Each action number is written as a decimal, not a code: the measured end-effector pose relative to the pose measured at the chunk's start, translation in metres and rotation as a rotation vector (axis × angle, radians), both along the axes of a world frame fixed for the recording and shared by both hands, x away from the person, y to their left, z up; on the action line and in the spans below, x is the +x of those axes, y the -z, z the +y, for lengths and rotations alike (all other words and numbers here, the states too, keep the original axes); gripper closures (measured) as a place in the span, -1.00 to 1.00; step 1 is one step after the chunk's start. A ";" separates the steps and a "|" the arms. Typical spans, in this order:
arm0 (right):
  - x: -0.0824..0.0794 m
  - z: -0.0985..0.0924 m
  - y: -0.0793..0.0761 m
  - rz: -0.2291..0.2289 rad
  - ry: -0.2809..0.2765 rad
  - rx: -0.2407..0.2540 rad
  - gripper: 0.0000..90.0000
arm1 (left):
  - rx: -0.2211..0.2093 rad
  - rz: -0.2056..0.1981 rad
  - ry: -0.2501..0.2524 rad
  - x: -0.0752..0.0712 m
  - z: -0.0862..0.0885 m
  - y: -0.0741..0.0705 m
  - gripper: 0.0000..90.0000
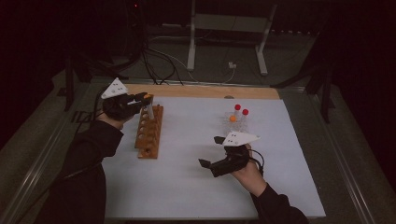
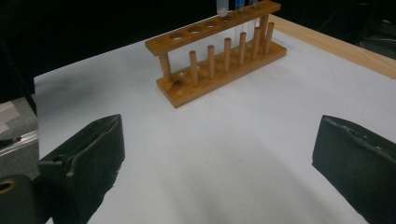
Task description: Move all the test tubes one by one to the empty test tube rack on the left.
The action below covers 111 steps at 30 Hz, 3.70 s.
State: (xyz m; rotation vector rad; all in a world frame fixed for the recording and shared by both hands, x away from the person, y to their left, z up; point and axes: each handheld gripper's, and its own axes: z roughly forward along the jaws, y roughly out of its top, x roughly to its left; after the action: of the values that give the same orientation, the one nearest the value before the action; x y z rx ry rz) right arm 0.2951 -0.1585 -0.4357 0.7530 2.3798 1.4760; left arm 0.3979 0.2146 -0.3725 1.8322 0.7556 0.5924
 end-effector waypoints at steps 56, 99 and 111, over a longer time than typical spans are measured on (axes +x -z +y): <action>0.000 0.000 0.001 0.013 -0.017 -0.009 -0.95 | 0.053 0.111 -0.123 0.027 0.006 0.075 0.59; 0.051 -0.085 -0.005 -0.014 0.280 -0.024 -0.66 | -0.040 0.142 0.203 -0.094 -0.030 0.068 -0.98; 0.079 -0.081 0.020 0.014 0.321 -0.152 0.19 | -0.041 0.161 0.231 -0.098 -0.037 0.074 -0.98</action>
State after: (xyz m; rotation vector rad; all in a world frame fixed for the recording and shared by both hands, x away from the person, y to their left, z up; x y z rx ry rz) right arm 0.3741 -0.2390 -0.4558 1.0489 2.2202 1.1507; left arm 0.2994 0.1778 -0.4461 1.9119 0.6435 0.2809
